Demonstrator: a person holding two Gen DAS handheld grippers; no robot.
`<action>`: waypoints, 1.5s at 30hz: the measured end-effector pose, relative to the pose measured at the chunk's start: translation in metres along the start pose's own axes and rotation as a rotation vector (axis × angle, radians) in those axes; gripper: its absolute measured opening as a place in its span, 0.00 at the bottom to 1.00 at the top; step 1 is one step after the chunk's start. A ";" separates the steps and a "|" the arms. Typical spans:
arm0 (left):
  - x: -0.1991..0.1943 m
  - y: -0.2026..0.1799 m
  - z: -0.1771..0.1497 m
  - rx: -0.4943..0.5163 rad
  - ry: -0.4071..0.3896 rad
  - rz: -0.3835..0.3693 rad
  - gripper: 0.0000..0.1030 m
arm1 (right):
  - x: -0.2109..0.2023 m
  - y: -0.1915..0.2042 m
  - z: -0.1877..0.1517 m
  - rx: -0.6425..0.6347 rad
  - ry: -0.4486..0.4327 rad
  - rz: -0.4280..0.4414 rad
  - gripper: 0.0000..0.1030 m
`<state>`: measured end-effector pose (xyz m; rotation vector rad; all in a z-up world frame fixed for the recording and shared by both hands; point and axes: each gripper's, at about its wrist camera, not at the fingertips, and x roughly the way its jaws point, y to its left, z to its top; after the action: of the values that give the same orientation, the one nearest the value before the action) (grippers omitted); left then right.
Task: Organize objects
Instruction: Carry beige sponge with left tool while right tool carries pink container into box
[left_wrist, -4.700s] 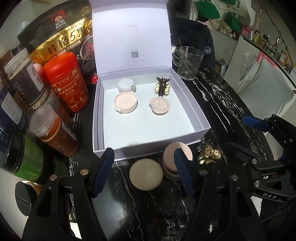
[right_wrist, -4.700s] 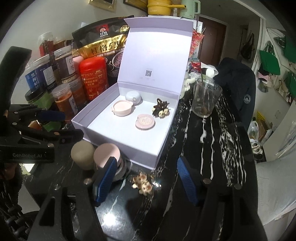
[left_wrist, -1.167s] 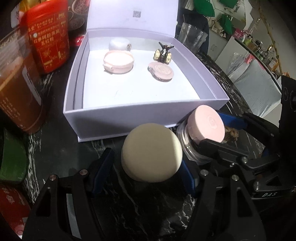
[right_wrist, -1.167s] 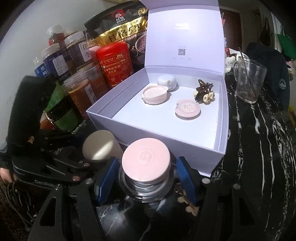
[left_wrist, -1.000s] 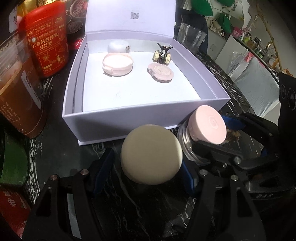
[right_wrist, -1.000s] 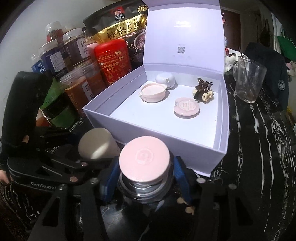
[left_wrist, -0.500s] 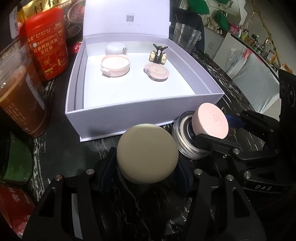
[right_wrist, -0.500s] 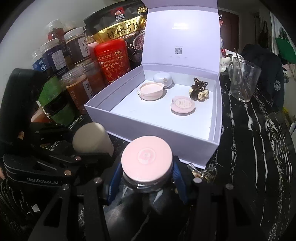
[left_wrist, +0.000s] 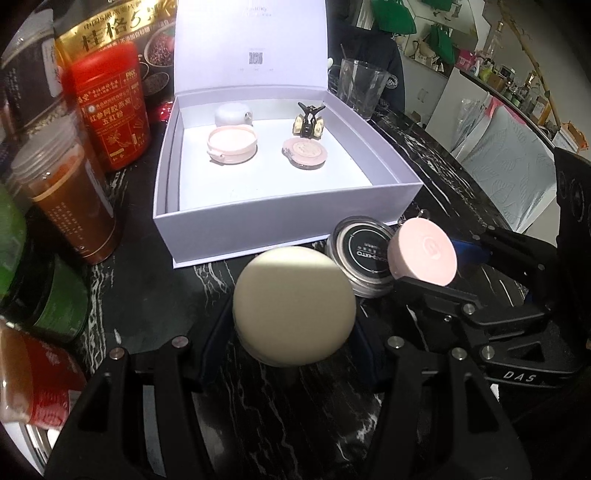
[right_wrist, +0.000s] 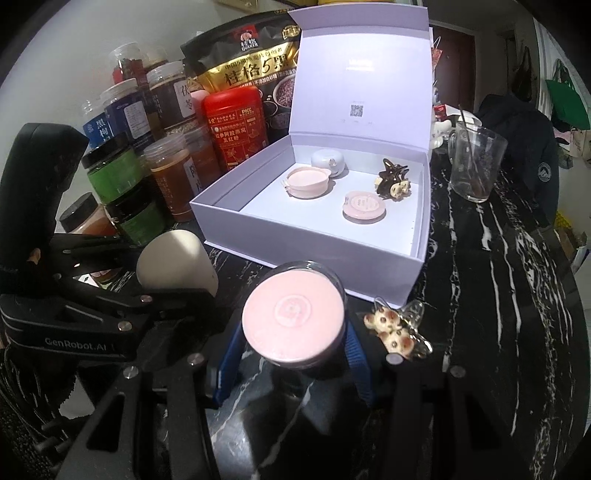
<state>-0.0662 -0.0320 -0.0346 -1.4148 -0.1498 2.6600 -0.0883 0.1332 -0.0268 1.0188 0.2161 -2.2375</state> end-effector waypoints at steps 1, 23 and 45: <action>-0.002 -0.001 -0.001 0.000 -0.001 0.002 0.55 | -0.004 0.001 -0.001 -0.002 -0.005 -0.002 0.51; -0.038 -0.033 -0.003 0.060 -0.032 0.056 0.55 | -0.048 0.007 -0.010 -0.018 -0.055 -0.051 0.51; -0.029 -0.027 0.051 0.096 -0.033 0.056 0.55 | -0.032 -0.013 0.046 -0.066 -0.049 -0.067 0.51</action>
<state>-0.0901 -0.0116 0.0215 -1.3668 0.0144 2.6962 -0.1095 0.1413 0.0258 0.9337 0.3050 -2.2974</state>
